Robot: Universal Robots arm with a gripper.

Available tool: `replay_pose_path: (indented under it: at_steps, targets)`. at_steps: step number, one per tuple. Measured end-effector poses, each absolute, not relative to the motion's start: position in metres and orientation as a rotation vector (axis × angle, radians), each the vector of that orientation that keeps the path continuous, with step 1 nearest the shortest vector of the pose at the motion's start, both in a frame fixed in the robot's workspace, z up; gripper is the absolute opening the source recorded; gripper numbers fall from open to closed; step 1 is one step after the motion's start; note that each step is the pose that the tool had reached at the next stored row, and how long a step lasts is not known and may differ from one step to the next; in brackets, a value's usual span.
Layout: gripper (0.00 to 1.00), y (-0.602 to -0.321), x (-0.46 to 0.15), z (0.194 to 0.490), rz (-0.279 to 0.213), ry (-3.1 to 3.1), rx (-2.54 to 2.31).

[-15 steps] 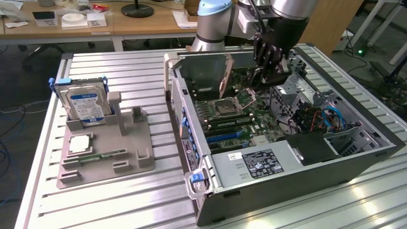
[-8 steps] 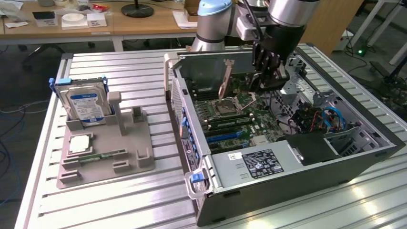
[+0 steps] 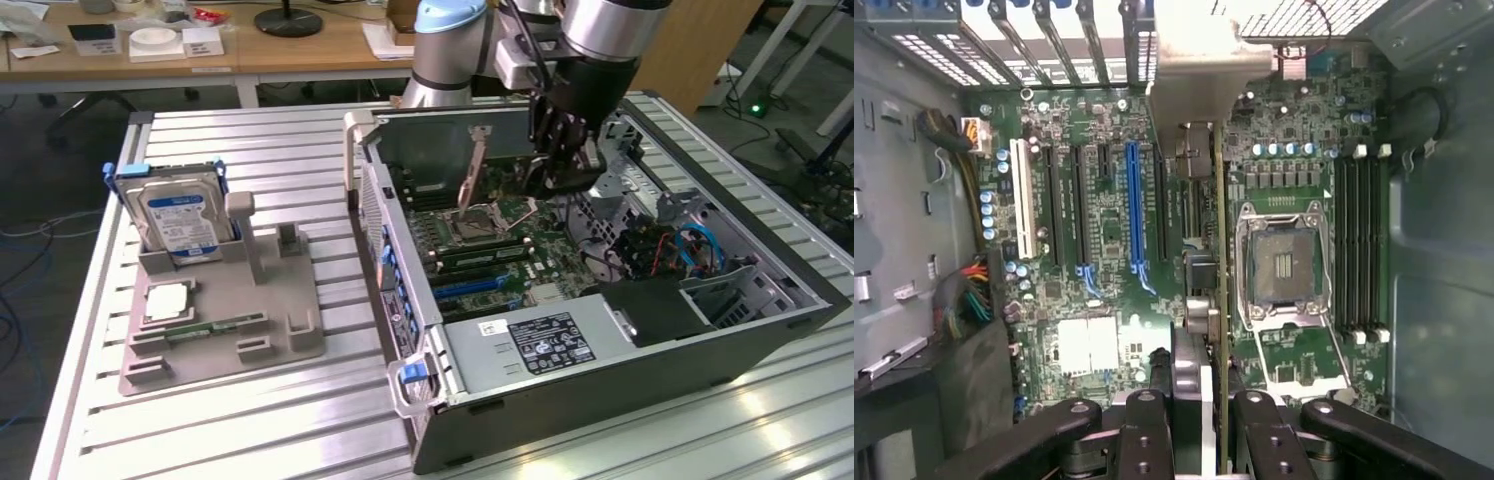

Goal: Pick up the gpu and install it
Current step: 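Insert the gpu into the slot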

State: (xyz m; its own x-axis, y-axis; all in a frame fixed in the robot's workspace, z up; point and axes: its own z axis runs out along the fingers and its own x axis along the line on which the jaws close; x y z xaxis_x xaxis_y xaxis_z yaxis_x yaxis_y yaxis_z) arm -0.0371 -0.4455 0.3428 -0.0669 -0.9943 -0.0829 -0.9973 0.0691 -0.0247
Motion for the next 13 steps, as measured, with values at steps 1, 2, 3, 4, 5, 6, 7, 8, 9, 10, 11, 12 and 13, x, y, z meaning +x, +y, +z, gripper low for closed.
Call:
replay_pose_path:
  at_steps: [1, 2, 3, 4, 5, 6, 7, 8, 9, 10, 11, 12, 13]
  targets:
    - [0.28, -0.446, -0.038, 0.341, 0.061, 2.240, -2.092]
    - [0.28, -0.445, -0.040, 0.340, 0.063, 2.241, -2.093]
    - [0.28, -0.446, -0.042, 0.339, 0.064, 2.242, -2.093]
    - [0.28, -0.446, -0.043, 0.337, 0.064, 2.242, -2.093]
    - [0.28, -0.446, -0.043, 0.335, 0.064, 2.242, -2.094]
    - [0.28, -0.446, -0.043, 0.333, 0.064, 2.242, -2.094]
    - [0.28, -0.446, -0.043, 0.331, 0.064, 2.242, -2.094]
    - [0.28, -0.445, -0.044, 0.330, 0.064, 2.242, -2.093]
    - [0.28, -0.445, -0.046, 0.328, 0.065, 2.242, -2.094]
    - [0.28, -0.445, -0.046, 0.326, 0.064, 2.242, -2.094]
    - [0.28, -0.445, -0.046, 0.324, 0.064, 2.242, -2.094]
    - [0.28, -0.445, -0.046, 0.323, 0.062, 2.243, -2.095]
    - [0.28, -0.445, -0.047, 0.321, 0.059, 2.244, -2.097]
